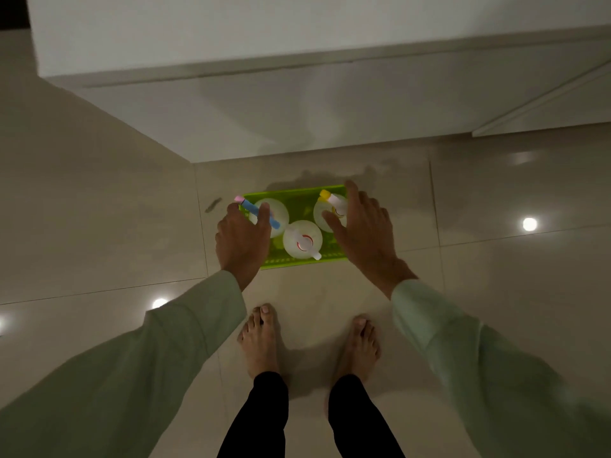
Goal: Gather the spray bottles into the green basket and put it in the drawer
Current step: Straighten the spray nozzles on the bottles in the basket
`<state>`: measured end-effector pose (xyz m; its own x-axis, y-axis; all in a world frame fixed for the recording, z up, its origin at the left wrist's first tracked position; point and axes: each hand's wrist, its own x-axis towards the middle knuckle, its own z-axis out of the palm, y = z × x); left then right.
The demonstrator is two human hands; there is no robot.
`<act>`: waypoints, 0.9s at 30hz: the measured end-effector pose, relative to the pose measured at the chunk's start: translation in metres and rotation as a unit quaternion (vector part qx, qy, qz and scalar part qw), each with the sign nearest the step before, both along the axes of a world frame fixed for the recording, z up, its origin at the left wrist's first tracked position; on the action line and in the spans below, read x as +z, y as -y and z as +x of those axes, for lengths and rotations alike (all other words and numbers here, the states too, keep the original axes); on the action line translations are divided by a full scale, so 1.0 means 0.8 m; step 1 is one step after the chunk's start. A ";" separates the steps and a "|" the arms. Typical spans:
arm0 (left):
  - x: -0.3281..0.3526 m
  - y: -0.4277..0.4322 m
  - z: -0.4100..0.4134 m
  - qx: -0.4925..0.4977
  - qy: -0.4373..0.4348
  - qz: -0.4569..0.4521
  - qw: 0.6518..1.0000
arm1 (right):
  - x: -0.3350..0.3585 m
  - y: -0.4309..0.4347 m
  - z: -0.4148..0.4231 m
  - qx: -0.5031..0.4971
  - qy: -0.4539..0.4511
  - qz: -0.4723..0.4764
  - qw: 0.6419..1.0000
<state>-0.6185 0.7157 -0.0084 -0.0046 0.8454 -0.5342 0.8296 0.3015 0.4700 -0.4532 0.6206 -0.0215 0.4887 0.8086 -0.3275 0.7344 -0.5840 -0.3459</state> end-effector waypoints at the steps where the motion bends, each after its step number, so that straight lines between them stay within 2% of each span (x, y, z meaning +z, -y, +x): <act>1: -0.004 -0.003 0.002 -0.007 -0.011 -0.009 1.000 | -0.008 -0.006 0.003 0.023 0.008 -0.041 0.999; 4: -0.012 -0.008 0.003 -0.038 -0.028 -0.006 0.999 | -0.026 -0.014 0.007 0.060 0.039 -0.075 0.995; 12: -0.015 -0.016 0.002 -0.096 -0.014 0.034 0.995 | -0.037 -0.014 0.005 0.020 0.056 -0.023 0.998; 27: -0.018 -0.017 -0.003 -0.167 -0.037 0.067 0.983 | -0.038 -0.023 0.001 -0.040 0.058 -0.016 0.997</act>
<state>-0.6205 0.7294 -0.0227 0.2508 0.8693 -0.4260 0.9051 -0.0546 0.4216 -0.4521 0.6390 -0.0522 0.5872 0.7559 -0.2895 0.7194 -0.6513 -0.2413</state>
